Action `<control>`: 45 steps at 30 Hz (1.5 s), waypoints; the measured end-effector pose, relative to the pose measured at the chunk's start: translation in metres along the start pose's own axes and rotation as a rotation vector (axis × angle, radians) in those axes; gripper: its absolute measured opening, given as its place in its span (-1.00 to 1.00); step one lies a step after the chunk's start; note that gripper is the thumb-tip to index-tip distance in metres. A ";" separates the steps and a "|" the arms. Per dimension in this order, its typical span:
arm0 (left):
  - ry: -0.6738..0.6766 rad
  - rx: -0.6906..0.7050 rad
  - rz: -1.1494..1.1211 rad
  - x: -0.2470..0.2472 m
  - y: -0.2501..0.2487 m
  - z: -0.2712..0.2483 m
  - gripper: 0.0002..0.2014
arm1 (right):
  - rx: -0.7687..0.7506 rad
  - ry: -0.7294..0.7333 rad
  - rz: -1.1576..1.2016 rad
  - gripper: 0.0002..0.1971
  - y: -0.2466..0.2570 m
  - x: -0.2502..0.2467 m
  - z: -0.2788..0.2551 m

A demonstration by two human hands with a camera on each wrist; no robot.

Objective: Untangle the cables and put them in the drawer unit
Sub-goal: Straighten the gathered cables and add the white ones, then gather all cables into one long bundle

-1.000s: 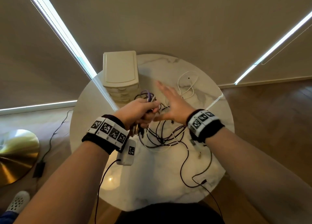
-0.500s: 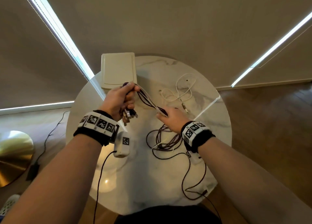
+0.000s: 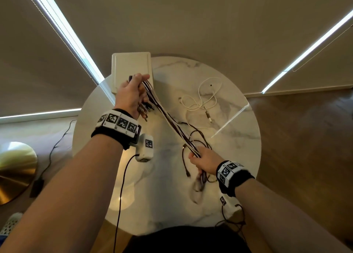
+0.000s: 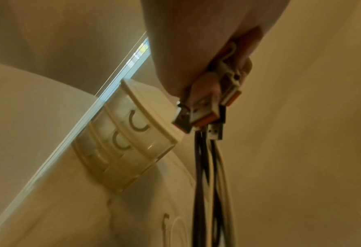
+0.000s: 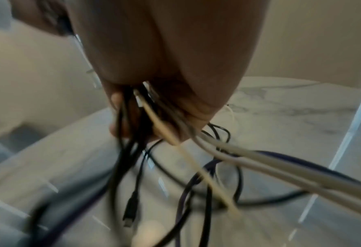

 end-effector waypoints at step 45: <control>0.214 0.126 0.141 0.042 -0.020 -0.036 -0.68 | -0.287 0.151 -0.026 -0.24 0.097 -0.037 -0.047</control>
Point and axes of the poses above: each hand's wrist, its own z-axis towards the middle knuckle, its own x-axis out of the palm, y = z × x, the point moved 4 cm from there along z, towards the middle knuckle, and after that the axes turned 9 degrees about x, right-handed, at the moved point
